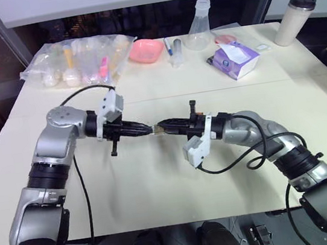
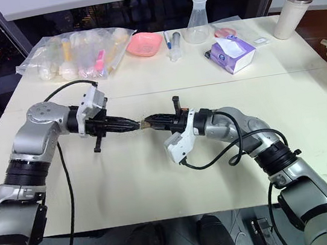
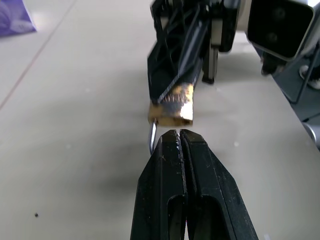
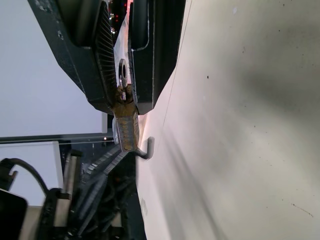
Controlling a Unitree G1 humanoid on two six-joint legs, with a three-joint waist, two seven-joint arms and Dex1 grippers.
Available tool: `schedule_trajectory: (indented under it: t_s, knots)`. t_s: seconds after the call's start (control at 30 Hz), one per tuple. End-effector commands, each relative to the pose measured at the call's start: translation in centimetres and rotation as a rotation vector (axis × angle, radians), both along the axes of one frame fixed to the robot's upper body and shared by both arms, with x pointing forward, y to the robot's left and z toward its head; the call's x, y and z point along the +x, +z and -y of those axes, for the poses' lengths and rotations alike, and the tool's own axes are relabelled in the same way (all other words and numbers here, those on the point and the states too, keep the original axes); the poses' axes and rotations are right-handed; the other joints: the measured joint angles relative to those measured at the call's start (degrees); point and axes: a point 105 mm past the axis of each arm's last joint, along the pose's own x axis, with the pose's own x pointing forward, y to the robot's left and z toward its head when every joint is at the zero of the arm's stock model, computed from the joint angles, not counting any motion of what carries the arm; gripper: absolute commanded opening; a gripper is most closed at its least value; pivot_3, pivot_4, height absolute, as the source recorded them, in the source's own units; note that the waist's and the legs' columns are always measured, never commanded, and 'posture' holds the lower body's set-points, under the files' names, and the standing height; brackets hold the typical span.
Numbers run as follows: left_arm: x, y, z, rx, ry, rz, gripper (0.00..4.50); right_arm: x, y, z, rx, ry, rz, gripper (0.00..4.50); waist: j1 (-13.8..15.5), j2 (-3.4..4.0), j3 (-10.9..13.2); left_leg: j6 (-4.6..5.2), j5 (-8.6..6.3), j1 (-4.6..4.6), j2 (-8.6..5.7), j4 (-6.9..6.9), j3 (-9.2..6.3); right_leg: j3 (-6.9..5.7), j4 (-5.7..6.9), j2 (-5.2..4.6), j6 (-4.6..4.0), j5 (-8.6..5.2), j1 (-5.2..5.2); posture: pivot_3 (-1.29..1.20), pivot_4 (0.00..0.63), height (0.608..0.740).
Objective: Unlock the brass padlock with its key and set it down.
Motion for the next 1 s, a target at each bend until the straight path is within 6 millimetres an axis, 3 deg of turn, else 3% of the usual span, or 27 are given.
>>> schedule_trajectory:
  t_s: [0.03,0.23,0.53,0.8,1.0]
  knots:
    - [0.4,0.0,-0.2,0.015,0.014,0.042,0.04,0.0,1.6,0.2,0.04,0.001,0.032,0.0,0.01,0.0,0.0,0.0,0.0,0.0,0.0,0.0,0.0,0.0,0.0,0.0,0.0,0.0,0.0,0.0,0.15,0.715]
    - [2.3,0.5,0.2,-0.037,0.097,0.091,0.04,-0.2,1.6,0.1,0.039,0.007,0.023,0.0,0.12,0.0,0.0,0.0,0.0,0.0,-0.01,0.01,0.0,0.0,0.0,-0.01,0.0,0.0,0.01,0.0,0.15,0.715]
    - [1.9,0.1,-0.3,-0.024,0.085,0.072,0.04,-0.3,1.4,0.1,0.037,0.007,0.008,0.0,-0.06,0.0,0.0,0.0,0.0,0.0,0.0,0.0,0.0,0.0,0.01,0.0,0.0,0.0,-0.01,0.0,0.15,0.715]
    - [1.7,-3.1,-5.4,0.182,0.173,0.092,0.04,1.6,-1.1,1.2,0.02,-0.089,-0.08,0.0,-0.1,0.0,0.0,0.0,0.0,0.03,0.01,-0.03,0.02,0.0,0.01,0.0,0.0,0.0,0.0,0.0,0.15,0.715]
    - [1.4,-2.0,-5.1,0.115,0.205,0.095,0.04,3.5,-3.8,2.4,-0.032,-0.168,-0.151,0.0,0.21,-0.01,0.0,0.01,0.0,0.03,-0.03,0.0,0.04,0.0,0.01,-0.03,0.0,0.0,0.02,0.0,0.15,0.715]
